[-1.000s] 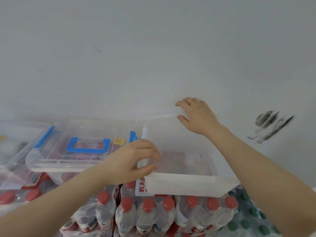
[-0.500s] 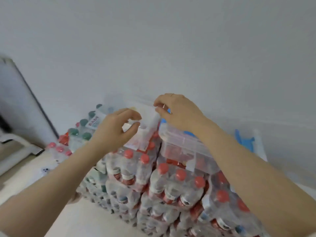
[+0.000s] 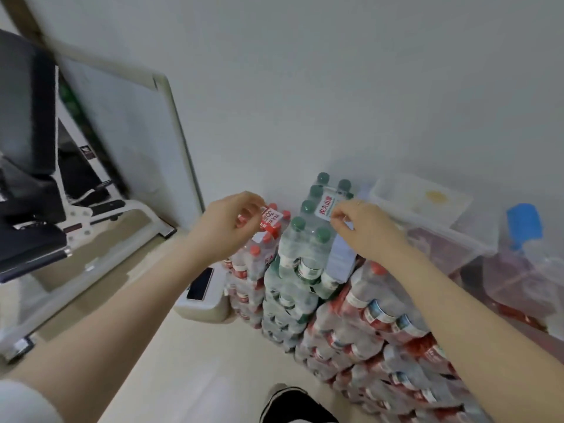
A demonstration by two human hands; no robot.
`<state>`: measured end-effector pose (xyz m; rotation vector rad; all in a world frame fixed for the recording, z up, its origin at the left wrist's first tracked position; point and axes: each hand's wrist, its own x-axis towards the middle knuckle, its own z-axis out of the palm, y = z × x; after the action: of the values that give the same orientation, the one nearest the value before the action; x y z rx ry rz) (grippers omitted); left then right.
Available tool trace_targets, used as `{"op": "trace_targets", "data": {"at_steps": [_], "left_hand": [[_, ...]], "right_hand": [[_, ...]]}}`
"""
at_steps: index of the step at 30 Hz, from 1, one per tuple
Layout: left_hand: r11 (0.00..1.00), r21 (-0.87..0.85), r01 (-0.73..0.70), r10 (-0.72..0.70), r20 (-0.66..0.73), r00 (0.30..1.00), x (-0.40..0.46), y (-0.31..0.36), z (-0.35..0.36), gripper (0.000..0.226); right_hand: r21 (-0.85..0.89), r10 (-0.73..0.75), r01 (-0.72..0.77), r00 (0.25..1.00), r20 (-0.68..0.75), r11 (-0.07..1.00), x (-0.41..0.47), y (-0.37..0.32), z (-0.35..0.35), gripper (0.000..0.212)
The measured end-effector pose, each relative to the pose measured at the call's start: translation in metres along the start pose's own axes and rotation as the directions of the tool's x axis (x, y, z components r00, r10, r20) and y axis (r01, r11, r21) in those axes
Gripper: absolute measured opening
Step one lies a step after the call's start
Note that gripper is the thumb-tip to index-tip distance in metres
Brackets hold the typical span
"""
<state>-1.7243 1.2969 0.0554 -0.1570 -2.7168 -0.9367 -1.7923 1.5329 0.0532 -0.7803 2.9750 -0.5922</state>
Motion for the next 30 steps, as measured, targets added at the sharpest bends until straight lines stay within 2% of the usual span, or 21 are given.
{"op": "trace_targets", "data": {"at_steps": [4,9,14,18,20,21,23,25,27,30], "left_hand": [[0.998,-0.047,-0.051,0.054,0.079,0.995,0.033,-0.029,0.013,0.022],[0.983,-0.102,-0.151,0.169,0.198,0.966,0.093,-0.049,0.031,0.026],[0.961,-0.161,-0.224,0.266,0.326,0.907,0.15,-0.064,0.035,0.026],[0.94,-0.22,-0.26,0.331,0.408,0.851,0.18,-0.07,0.054,0.025],[0.928,-0.248,-0.278,0.364,0.45,0.815,0.191,-0.072,0.065,0.025],[0.923,-0.266,-0.277,0.375,0.471,0.798,0.197,-0.073,0.07,0.024],[0.908,-0.302,-0.29,0.41,0.501,0.763,0.206,-0.075,0.076,0.022],[0.892,-0.332,-0.306,0.445,0.527,0.725,0.214,-0.078,0.081,0.021],[0.88,-0.354,-0.316,0.47,0.561,0.681,0.22,-0.083,0.084,0.02],[0.87,-0.394,-0.295,0.489,0.618,0.616,0.223,-0.088,0.087,0.018]], "right_hand": [[-0.047,0.148,-0.147,0.988,0.037,0.988,0.028,0.006,0.028,0.033],[-0.023,0.33,-0.332,0.942,-0.066,0.943,0.068,0.017,0.051,0.037],[-0.041,0.569,-0.576,0.814,-0.114,0.816,0.095,0.025,0.063,0.035],[-0.136,0.735,-0.734,0.676,-0.057,0.665,0.115,0.026,0.075,0.05],[-0.193,0.776,-0.776,0.624,-0.091,0.601,0.125,0.028,0.084,0.054],[-0.175,0.816,-0.818,0.569,-0.103,0.548,0.128,0.028,0.086,0.054],[-0.157,0.857,-0.864,0.499,-0.13,0.479,0.131,0.028,0.087,0.049],[-0.168,0.867,-0.88,0.47,-0.167,0.445,0.132,0.026,0.089,0.032],[-0.209,0.863,-0.881,0.464,-0.202,0.425,0.133,0.024,0.088,0.019],[-0.247,0.867,-0.88,0.456,-0.202,0.405,0.136,0.019,0.078,0.016]]}}
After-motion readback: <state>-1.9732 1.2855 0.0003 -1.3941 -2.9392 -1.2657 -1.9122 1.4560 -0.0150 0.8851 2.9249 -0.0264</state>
